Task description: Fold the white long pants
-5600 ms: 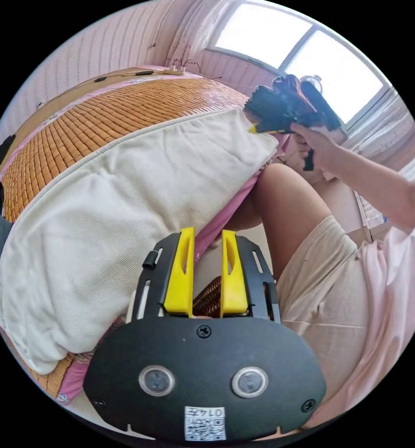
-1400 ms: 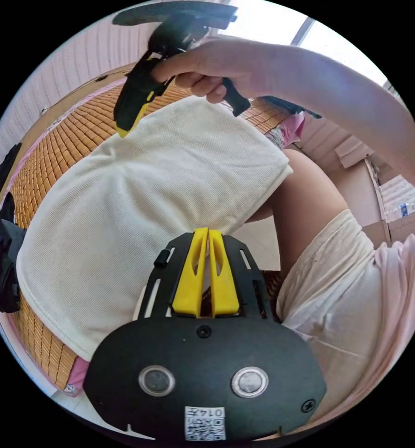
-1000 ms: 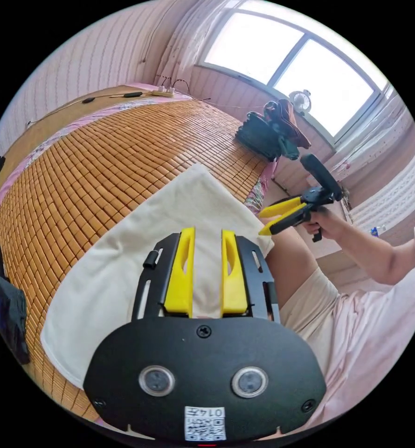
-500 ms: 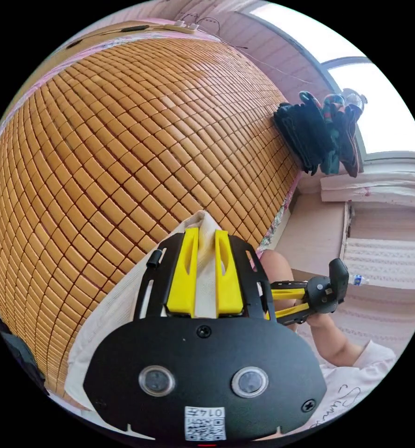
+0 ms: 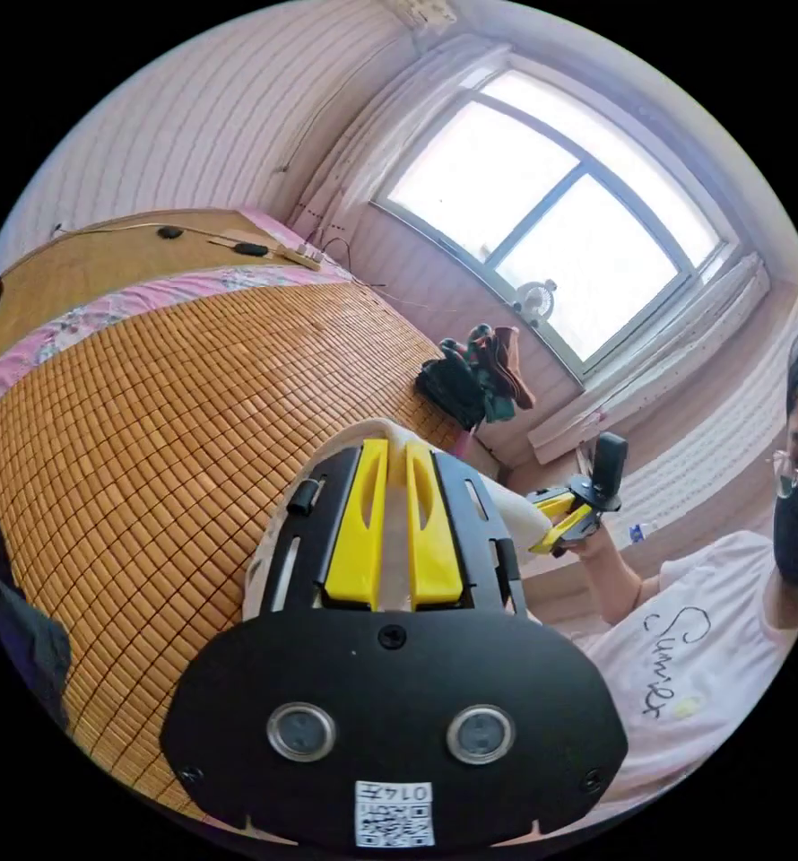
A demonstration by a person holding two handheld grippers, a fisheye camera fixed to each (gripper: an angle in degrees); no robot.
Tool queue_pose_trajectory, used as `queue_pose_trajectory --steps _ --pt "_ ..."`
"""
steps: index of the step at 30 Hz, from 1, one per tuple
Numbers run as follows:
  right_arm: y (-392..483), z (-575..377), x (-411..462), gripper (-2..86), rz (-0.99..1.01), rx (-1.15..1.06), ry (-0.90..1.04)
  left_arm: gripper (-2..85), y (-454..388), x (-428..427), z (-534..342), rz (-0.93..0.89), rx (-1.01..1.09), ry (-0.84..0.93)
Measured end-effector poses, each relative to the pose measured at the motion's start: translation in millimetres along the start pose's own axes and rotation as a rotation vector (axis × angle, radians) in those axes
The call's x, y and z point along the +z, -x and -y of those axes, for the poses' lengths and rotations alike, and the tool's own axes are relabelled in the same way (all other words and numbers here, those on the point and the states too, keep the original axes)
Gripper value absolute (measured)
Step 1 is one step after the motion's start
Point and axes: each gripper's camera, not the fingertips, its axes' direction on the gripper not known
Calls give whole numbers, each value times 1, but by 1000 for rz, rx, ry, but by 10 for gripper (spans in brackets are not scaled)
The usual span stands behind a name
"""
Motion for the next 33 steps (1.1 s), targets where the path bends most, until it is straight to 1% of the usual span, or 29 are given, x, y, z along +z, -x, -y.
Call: queue_pose_trajectory --steps 1,2,3,4,5,6,7,9,12,15,17,18,19,20,22,24,25,27,28,29,30,31,32,33 --pt "19 9 35 105 64 -76 57 47 10 -27 -32 79 -40 -27" --pt "30 14 75 105 134 -102 121 49 26 -48 -68 169 -141 -43" --pt "33 14 99 104 169 -109 172 50 35 -56 -87 218 -199 -47" --pt "34 11 146 91 216 -103 316 44 52 -67 -128 328 -308 -39" --pt "32 4 186 67 222 -68 479 41 68 -72 -168 381 -436 -16" --pt "31 0 199 63 203 -56 542 41 75 -74 -186 374 -491 -13" --pt "33 -8 210 54 143 -65 595 41 82 -76 -218 329 -580 -30" --pt "40 -13 200 31 53 -100 576 40 80 -75 -247 278 -636 -78" --pt "45 -11 172 9 -54 -114 481 41 62 -59 -254 280 -610 -97" --pt "52 -5 165 0 -132 -136 446 39 45 -26 -234 206 -523 -93" --pt "63 -5 170 -2 -225 -164 439 31 26 10 -216 205 -417 -19" --pt "64 -7 174 -3 -251 -167 447 24 23 21 -213 216 -399 20" --pt "63 -13 187 -4 -301 -174 490 9 19 44 -211 262 -380 118" --pt "56 -23 206 -4 -330 -169 561 1 19 65 -215 336 -352 179" --pt "43 -39 226 -6 -337 -135 600 -5 24 87 -225 382 -337 206" --pt "41 -44 221 -8 -325 -130 604 -6 35 90 -233 308 -432 171" --pt "42 -46 209 -8 -293 -136 599 -4 40 85 -235 243 -490 148" --pt "41 -48 179 -7 -226 -157 538 4 43 73 -237 177 -521 106" --pt "36 -47 153 -4 -216 -141 471 13 42 61 -239 168 -533 52" --pt "25 -46 127 0 -227 -101 385 43 40 48 -241 178 -537 -13" --pt "18 -45 113 3 -233 -76 334 57 40 43 -242 183 -536 -45" --pt "2 -45 87 27 -248 -21 232 106 41 35 -243 205 -534 -98" --pt "-18 -46 68 69 -265 21 152 146 44 31 -244 244 -543 -128" --pt "-28 -46 61 98 -276 44 124 161 47 32 -243 259 -544 -134"
